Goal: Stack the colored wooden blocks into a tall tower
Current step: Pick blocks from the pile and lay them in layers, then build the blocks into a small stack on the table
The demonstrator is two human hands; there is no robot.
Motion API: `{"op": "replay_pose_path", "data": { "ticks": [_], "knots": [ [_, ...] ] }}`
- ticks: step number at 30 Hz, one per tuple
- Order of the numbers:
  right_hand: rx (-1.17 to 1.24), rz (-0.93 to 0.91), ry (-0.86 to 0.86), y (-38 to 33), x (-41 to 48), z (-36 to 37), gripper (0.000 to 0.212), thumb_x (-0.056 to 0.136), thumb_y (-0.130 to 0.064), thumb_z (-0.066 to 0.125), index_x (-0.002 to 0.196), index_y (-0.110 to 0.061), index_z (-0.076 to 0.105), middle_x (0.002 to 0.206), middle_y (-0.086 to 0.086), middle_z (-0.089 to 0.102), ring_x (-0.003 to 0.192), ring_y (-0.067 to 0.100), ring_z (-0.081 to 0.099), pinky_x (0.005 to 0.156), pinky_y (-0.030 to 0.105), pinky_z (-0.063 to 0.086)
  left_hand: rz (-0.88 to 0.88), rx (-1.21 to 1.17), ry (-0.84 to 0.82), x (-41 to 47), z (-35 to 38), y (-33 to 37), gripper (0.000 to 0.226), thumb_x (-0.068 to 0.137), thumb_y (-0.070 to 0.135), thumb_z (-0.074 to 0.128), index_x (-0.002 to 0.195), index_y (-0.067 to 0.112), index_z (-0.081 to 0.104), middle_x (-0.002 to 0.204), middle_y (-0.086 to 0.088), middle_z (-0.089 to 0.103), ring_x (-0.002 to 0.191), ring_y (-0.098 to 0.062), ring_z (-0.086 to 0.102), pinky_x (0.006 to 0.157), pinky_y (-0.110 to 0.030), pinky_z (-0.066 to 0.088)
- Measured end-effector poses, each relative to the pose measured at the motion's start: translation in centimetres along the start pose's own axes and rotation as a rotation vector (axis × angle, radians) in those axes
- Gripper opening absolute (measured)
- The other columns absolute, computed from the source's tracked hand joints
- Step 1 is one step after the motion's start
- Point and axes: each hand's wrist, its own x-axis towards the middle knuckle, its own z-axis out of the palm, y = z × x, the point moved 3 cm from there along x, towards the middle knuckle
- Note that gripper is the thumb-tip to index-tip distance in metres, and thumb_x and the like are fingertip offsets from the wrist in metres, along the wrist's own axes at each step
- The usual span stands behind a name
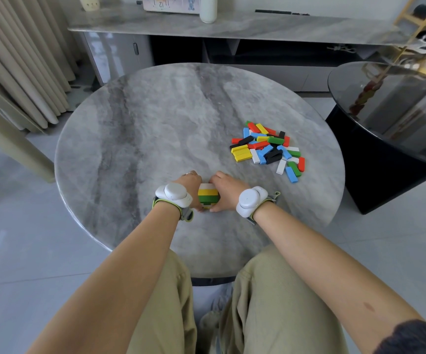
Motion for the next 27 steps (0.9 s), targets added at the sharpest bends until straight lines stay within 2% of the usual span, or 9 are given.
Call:
{"op": "replay_pose_path", "data": {
  "ticks": [2,4,7,9,12,14,17,23,27],
  "knots": [
    [-0.006,-0.001,0.001,0.1,0.1,0.1,0.069,0.072,-0.039,0.075,0.126,-0.013,0.043,0.13,0.005,0.042,0.116,0.026,0.05,0.088,0.04,0.048,-0.004,-0.01,-0.008,-0.1,0.0,0.0,0.071,0.063,0.033,0.083,0.122,0.011,0.051,0.126,-0.007,0.044,0.112,-0.026,0.052,0.092,-0.039,0.049],
    [0.011,-0.014,-0.008,0.2,0.0,0.1,0.085,0.067,-0.043,0.079,0.134,-0.014,0.036,0.136,0.005,0.039,0.124,0.026,0.045,0.095,0.04,0.044,-0.01,-0.033,-0.02,-0.2,0.0,0.1,0.083,0.063,0.033,0.084,0.132,0.013,0.043,0.132,-0.006,0.042,0.119,-0.025,0.048,0.096,-0.037,0.046],
    [0.165,-0.008,-0.061,1.0,-0.8,-0.4,0.117,0.059,-0.046,0.084,0.147,-0.018,0.012,0.151,0.009,0.023,0.139,0.028,0.025,0.111,0.044,0.029,-0.012,-0.069,0.005,-0.6,-0.5,0.8,0.104,0.061,0.035,0.085,0.144,0.012,0.025,0.141,-0.008,0.038,0.131,-0.026,0.039,0.102,-0.036,0.039],
    [0.295,0.033,-0.105,2.8,-1.8,-1.4,0.124,0.06,-0.047,0.083,0.149,-0.024,0.0,0.156,0.006,0.009,0.144,0.026,0.01,0.116,0.045,0.02,0.004,-0.087,0.037,-0.6,-1.1,1.6,0.113,0.061,0.039,0.084,0.147,0.013,0.016,0.148,-0.008,0.03,0.138,-0.026,0.029,0.107,-0.039,0.035],
    [0.385,0.152,-0.03,7.1,-3.0,-2.3,0.111,0.071,-0.048,0.075,0.149,-0.026,0.0,0.157,0.006,0.005,0.145,0.025,0.004,0.117,0.045,0.016,0.064,-0.072,0.097,-0.3,-1.7,3.2,0.119,0.06,0.044,0.083,0.149,0.014,0.01,0.155,-0.005,0.018,0.144,-0.024,0.016,0.116,-0.038,0.021],
    [0.325,0.353,0.078,10.6,-3.3,-1.8,0.095,0.081,-0.052,0.063,0.15,-0.028,0.003,0.158,0.009,0.004,0.145,0.03,0.002,0.117,0.048,0.015,0.126,-0.065,0.161,-0.2,-1.7,4.5,0.115,0.062,0.047,0.081,0.149,0.016,0.012,0.156,-0.004,0.017,0.145,-0.022,0.013,0.118,-0.036,0.014],
    [0.229,0.572,0.065,14.4,-3.6,-0.5,0.082,0.088,-0.059,0.045,0.149,-0.034,-0.005,0.158,0.007,-0.011,0.144,0.038,-0.01,0.116,0.054,0.01,0.192,-0.027,0.257,-0.2,-1.8,6.7,0.105,0.067,0.056,0.073,0.148,0.02,0.016,0.154,-0.002,0.02,0.145,-0.02,0.014,0.119,-0.036,0.01],
    [0.13,0.56,-0.008,15.7,-2.2,-0.9,0.078,0.092,-0.06,0.035,0.149,-0.031,-0.011,0.157,0.007,-0.018,0.143,0.042,-0.008,0.114,0.054,0.008,0.224,-0.008,0.331,-0.1,-1.8,9.3,0.086,0.075,0.058,0.062,0.145,0.019,0.029,0.151,-0.003,0.029,0.142,-0.02,0.022,0.118,-0.034,0.014],
    [0.133,0.553,0.076,14.5,-1.7,-0.7,0.079,0.093,-0.054,0.039,0.15,-0.026,-0.007,0.158,0.004,-0.015,0.143,0.043,-0.007,0.114,0.053,0.011,0.203,-0.018,0.353,0.3,-1.6,9.5,0.077,0.079,0.057,0.057,0.142,0.02,0.033,0.147,-0.003,0.036,0.139,-0.021,0.029,0.116,-0.034,0.018]
  ]
}}
